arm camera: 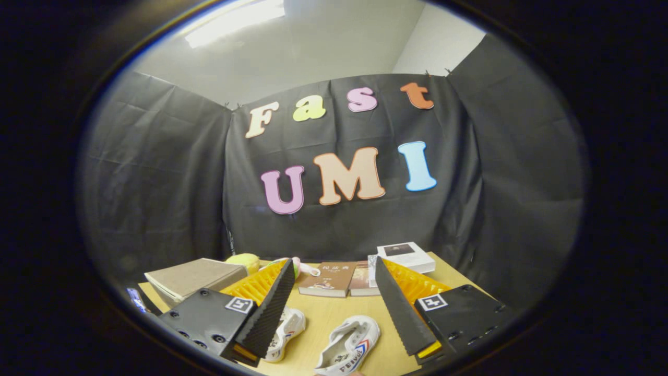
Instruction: Open the storage box then place both shoes into the box .Put the left shoe in first, then the right shoe, with the right side of both shoes facing outward in a uniform manner.
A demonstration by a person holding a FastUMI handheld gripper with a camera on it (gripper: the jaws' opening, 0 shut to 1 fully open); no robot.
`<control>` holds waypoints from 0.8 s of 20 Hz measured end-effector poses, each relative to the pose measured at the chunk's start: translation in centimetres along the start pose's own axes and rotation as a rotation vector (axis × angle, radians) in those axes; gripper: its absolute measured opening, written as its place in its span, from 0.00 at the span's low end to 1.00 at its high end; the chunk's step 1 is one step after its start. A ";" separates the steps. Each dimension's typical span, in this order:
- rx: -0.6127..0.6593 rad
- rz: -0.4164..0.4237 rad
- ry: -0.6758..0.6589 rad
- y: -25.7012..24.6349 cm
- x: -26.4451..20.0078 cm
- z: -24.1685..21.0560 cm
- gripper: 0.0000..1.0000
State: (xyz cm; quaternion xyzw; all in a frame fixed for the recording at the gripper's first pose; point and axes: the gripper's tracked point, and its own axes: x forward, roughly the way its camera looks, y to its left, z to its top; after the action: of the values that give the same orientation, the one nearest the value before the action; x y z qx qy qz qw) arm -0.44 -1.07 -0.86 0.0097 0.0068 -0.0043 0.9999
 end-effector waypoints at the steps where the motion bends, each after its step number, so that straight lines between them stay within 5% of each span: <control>1: 0.002 -0.004 -0.003 -0.2 0.0 0.1 1.00; 8: 0.062 -0.036 0.021 -0.6 0.4 -1.5 1.00; 16: 0.391 0.148 0.308 7.1 2.0 -10.9 1.00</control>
State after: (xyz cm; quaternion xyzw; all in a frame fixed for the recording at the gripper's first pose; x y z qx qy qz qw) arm 1.44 6.25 -11.60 0.2038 0.1575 0.0693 0.9638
